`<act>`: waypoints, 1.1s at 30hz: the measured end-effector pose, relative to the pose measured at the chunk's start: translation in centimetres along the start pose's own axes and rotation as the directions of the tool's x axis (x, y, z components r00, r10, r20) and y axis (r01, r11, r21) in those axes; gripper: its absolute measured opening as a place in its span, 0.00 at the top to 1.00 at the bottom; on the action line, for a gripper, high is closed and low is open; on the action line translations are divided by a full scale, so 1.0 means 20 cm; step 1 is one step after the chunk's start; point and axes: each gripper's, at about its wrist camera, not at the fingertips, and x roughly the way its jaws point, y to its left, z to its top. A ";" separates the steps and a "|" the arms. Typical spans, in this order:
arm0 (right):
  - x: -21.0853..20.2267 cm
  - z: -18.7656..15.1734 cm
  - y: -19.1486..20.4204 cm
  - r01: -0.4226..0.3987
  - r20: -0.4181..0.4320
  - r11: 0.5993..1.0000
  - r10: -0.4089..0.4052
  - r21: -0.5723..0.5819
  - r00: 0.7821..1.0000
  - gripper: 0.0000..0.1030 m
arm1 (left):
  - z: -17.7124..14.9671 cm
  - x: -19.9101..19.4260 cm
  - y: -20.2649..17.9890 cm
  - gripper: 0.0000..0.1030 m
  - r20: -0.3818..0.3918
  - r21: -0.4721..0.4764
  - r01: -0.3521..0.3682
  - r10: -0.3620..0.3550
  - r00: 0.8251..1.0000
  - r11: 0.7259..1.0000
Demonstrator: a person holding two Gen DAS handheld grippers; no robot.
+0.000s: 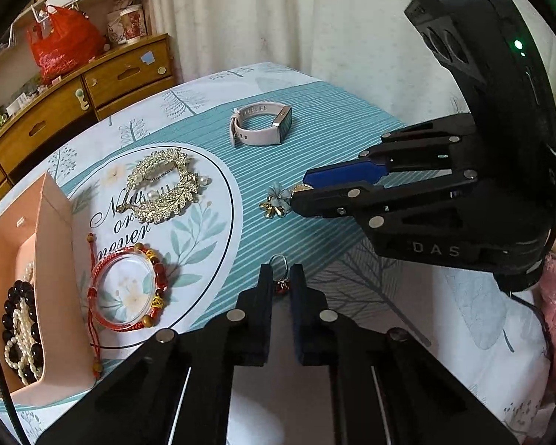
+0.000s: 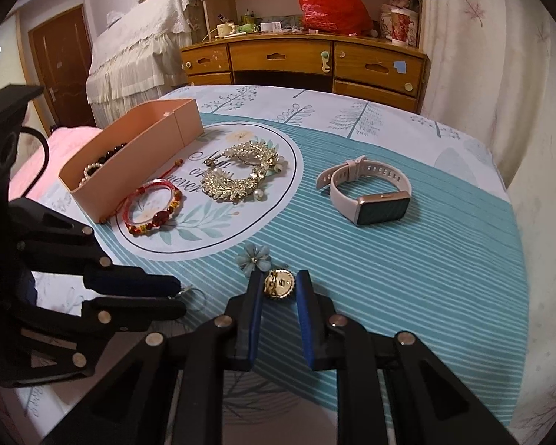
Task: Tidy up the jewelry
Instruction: 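Grasp the gold coin pendant with the right gripper while the left grasps the red-stone ring, then carry the pendant and ring over the pink box and open both grippers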
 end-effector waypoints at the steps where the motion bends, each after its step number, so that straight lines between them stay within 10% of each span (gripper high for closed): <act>1: 0.00 0.00 0.00 -0.004 0.001 1.000 0.004 0.007 1.000 0.83 | 0.00 0.00 0.00 0.94 -0.002 -0.003 0.001 -0.001 1.000 1.000; 18: -0.09 0.07 0.04 -0.185 0.089 0.975 0.175 0.119 0.980 0.83 | -0.03 -0.25 0.17 0.94 -0.054 -0.164 -0.023 0.014 0.998 0.986; 33: -0.07 0.42 0.49 -0.317 0.100 0.947 0.311 0.047 0.945 0.83 | -0.17 -0.78 0.63 0.94 0.081 -0.332 -0.143 0.179 0.980 0.932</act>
